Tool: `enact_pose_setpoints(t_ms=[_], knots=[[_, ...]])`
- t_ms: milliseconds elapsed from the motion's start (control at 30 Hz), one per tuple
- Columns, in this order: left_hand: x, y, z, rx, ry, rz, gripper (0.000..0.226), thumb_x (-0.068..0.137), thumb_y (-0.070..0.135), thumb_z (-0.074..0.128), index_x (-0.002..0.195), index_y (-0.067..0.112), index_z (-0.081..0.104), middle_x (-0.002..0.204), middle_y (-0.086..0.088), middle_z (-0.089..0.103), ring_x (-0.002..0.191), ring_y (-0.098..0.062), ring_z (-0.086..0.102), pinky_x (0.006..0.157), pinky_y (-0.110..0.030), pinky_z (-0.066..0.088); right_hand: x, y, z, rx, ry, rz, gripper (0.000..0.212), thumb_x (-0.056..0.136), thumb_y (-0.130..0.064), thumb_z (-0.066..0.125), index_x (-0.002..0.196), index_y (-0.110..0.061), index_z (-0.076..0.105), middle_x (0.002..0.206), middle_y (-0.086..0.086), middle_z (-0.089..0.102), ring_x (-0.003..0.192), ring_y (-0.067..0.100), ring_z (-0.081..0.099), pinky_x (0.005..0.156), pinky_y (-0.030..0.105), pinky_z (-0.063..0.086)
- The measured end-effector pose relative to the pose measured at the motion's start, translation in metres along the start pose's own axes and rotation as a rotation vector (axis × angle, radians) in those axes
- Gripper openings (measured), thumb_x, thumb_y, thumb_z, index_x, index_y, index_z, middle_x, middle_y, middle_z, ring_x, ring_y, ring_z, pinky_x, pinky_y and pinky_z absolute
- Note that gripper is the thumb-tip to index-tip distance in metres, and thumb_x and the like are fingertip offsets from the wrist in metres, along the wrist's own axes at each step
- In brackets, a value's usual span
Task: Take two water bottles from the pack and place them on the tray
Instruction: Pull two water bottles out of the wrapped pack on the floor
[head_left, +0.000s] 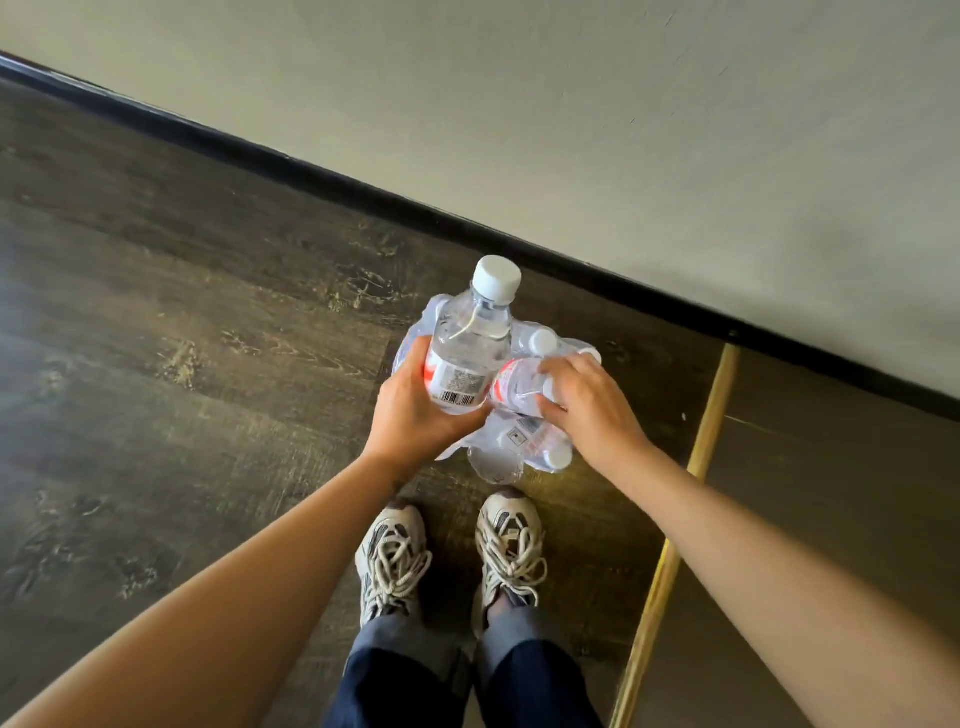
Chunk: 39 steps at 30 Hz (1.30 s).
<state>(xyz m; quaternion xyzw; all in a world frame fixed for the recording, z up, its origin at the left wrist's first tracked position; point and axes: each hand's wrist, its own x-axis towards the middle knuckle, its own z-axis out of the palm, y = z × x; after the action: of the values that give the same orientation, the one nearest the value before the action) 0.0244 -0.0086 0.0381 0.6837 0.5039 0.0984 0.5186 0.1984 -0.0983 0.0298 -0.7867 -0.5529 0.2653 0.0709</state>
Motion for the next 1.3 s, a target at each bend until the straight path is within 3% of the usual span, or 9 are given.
enact_pose_setpoints(t_ms=[133, 300, 533, 667, 833, 967, 1100, 1233, 1300], knots=[[-0.011, 0.016, 0.009, 0.018, -0.071, 0.037, 0.061, 0.055, 0.041, 0.08, 0.102, 0.039, 0.042, 0.084, 0.024, 0.058, 0.079, 0.0, 0.058, 0.066, -0.01, 0.043, -0.03, -0.008, -0.065, 0.059, 0.143, -0.013, 0.025, 0.076, -0.008, 0.07, 0.099, -0.002, 0.061, 0.097, 0.018, 0.065, 0.09, 0.028, 0.06, 0.075, 0.024, 0.042], [-0.015, 0.037, 0.021, -0.019, -0.135, 0.1, 0.072, 0.055, 0.044, 0.079, 0.116, 0.031, 0.044, 0.101, 0.018, 0.058, 0.094, -0.005, 0.058, 0.075, -0.014, 0.041, -0.052, -0.008, -0.123, 0.05, 0.266, -0.028, 0.02, 0.074, -0.005, 0.072, 0.091, -0.002, 0.062, 0.085, 0.014, 0.065, 0.079, 0.012, 0.045, 0.073, 0.009, 0.029], [-0.004, 0.052, 0.038, 0.033, -0.219, 0.141, 0.074, 0.057, 0.046, 0.079, 0.118, 0.033, 0.04, 0.11, 0.013, 0.06, 0.097, -0.005, 0.055, 0.078, -0.019, 0.042, -0.055, 0.003, -0.118, 0.079, 0.261, 0.039, 0.022, 0.072, -0.003, 0.073, 0.092, 0.0, 0.064, 0.088, 0.017, 0.068, 0.08, 0.018, 0.045, 0.067, 0.01, 0.026], [0.003, 0.052, 0.048, 0.018, -0.233, 0.125, 0.07, 0.058, 0.049, 0.078, 0.115, 0.032, 0.042, 0.105, 0.016, 0.059, 0.093, -0.003, 0.056, 0.073, -0.005, 0.037, -0.055, 0.01, -0.097, 0.26, 0.312, 0.071, 0.033, 0.075, -0.011, 0.072, 0.105, -0.007, 0.06, 0.101, 0.01, 0.066, 0.094, 0.012, 0.047, 0.078, -0.004, 0.031], [0.008, 0.05, 0.06, 0.025, -0.197, 0.122, 0.061, 0.058, 0.045, 0.079, 0.105, 0.028, 0.044, 0.097, 0.01, 0.063, 0.091, -0.013, 0.062, 0.072, -0.025, 0.049, -0.059, 0.022, -0.061, 0.692, 0.233, 0.252, 0.073, 0.057, -0.015, 0.086, 0.119, -0.013, 0.046, 0.115, 0.001, 0.056, 0.11, 0.016, 0.055, 0.092, 0.024, 0.048], [0.014, 0.04, 0.065, -0.022, -0.197, 0.105, 0.065, 0.059, 0.043, 0.08, 0.112, 0.027, 0.045, 0.105, 0.009, 0.065, 0.096, -0.01, 0.062, 0.079, -0.026, 0.051, -0.05, 0.039, -0.025, 0.776, 0.142, 0.406, 0.076, 0.056, -0.016, 0.087, 0.121, -0.012, 0.048, 0.113, 0.002, 0.06, 0.11, 0.019, 0.058, 0.091, 0.022, 0.047], [0.023, 0.028, 0.066, -0.011, -0.214, 0.084, 0.064, 0.056, 0.046, 0.08, 0.108, 0.032, 0.045, 0.096, 0.016, 0.061, 0.088, -0.003, 0.061, 0.073, -0.019, 0.048, -0.038, 0.048, -0.003, 0.951, 0.053, 0.445, 0.07, 0.057, 0.006, 0.082, 0.119, 0.0, 0.049, 0.121, 0.019, 0.059, 0.116, 0.029, 0.055, 0.102, 0.05, 0.045], [0.026, 0.022, 0.059, -0.074, -0.125, 0.01, 0.063, 0.055, 0.038, 0.083, 0.106, 0.032, 0.046, 0.095, 0.013, 0.066, 0.088, -0.002, 0.063, 0.072, -0.025, 0.055, -0.023, 0.042, -0.011, 0.824, 0.067, 0.414, 0.055, 0.056, -0.013, 0.086, 0.092, -0.04, 0.055, 0.098, -0.017, 0.059, 0.1, 0.011, 0.057, 0.089, 0.03, 0.046], [0.025, 0.023, 0.046, -0.125, -0.081, -0.019, 0.061, 0.057, 0.037, 0.083, 0.105, 0.035, 0.047, 0.092, 0.016, 0.066, 0.087, 0.003, 0.064, 0.073, -0.026, 0.056, -0.018, 0.032, -0.021, 0.787, 0.019, 0.388, 0.052, 0.055, -0.02, 0.086, 0.092, -0.039, 0.056, 0.101, -0.013, 0.061, 0.1, 0.011, 0.059, 0.09, 0.031, 0.047]])
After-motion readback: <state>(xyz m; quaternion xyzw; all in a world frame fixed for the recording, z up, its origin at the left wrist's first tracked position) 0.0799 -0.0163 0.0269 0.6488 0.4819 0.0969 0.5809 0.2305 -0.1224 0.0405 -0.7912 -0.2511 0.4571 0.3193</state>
